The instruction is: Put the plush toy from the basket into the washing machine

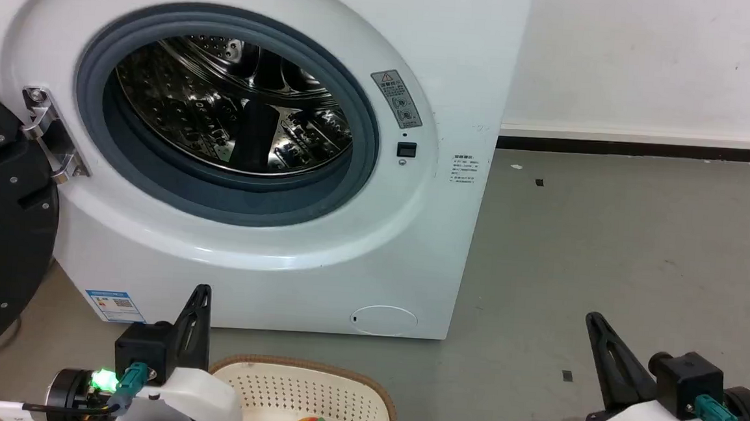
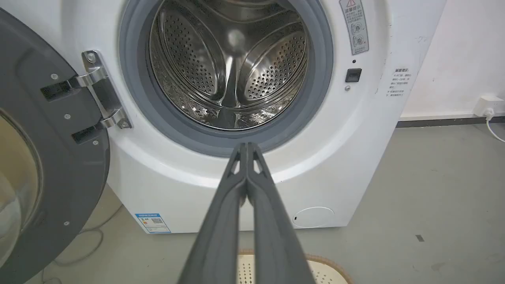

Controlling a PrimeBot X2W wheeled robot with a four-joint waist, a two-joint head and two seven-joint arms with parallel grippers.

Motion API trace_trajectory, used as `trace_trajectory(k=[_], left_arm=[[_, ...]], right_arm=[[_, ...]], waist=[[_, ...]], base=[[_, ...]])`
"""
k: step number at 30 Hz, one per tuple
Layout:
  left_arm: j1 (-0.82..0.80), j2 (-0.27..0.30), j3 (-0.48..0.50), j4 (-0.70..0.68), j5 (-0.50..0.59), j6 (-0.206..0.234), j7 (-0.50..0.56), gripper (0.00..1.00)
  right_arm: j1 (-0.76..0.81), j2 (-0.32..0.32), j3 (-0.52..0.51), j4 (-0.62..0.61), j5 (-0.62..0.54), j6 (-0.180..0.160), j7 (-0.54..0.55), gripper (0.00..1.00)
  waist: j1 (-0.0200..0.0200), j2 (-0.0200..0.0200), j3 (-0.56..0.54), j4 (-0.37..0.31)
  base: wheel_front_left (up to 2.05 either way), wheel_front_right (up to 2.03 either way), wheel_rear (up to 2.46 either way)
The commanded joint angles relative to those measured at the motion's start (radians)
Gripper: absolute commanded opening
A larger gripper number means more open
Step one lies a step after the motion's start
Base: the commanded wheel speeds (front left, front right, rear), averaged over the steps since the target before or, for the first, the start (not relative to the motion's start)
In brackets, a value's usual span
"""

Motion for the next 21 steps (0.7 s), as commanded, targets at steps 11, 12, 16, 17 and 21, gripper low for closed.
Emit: trace_trajectory(k=[11, 12, 16, 17, 21], left_arm=[[0.000, 0.000, 0.000, 0.001, -0.002, 0.001, 0.000, 1.00], [0.000, 0.000, -0.001, 0.001, -0.002, 0.001, 0.000, 1.00], [0.001, 0.000, -0.005, 0.004, -0.007, 0.003, -0.007, 1.00], [0.001, 0.000, -0.007, 0.005, -0.009, 0.003, -0.009, 1.00], [0.002, 0.000, -0.013, 0.010, -0.015, 0.004, -0.018, 1.00]], right_arm=[[0.000, 0.000, 0.000, 0.000, 0.001, 0.000, 0.000, 1.00], [0.000, 0.000, 0.000, 0.000, 0.001, 0.000, 0.000, 1.00], [0.002, 0.000, -0.002, 0.001, 0.010, 0.000, -0.007, 1.00], [0.002, 0.000, -0.003, 0.001, 0.013, 0.000, -0.009, 1.00], [0.002, 0.000, -0.008, 0.000, 0.020, 0.000, -0.018, 1.00]], waist=[[0.0000, 0.0000, 0.000, 0.000], [0.0000, 0.0000, 0.000, 0.000], [0.0000, 0.0000, 0.001, 0.000], [0.0000, 0.0000, 0.001, 0.000], [0.0000, 0.0000, 0.004, -0.001]], base=[[0.00, 0.00, 0.00], [0.00, 0.00, 0.00], [0.00, 0.00, 0.00], [0.00, 0.00, 0.00], [0.00, 0.00, 0.00]])
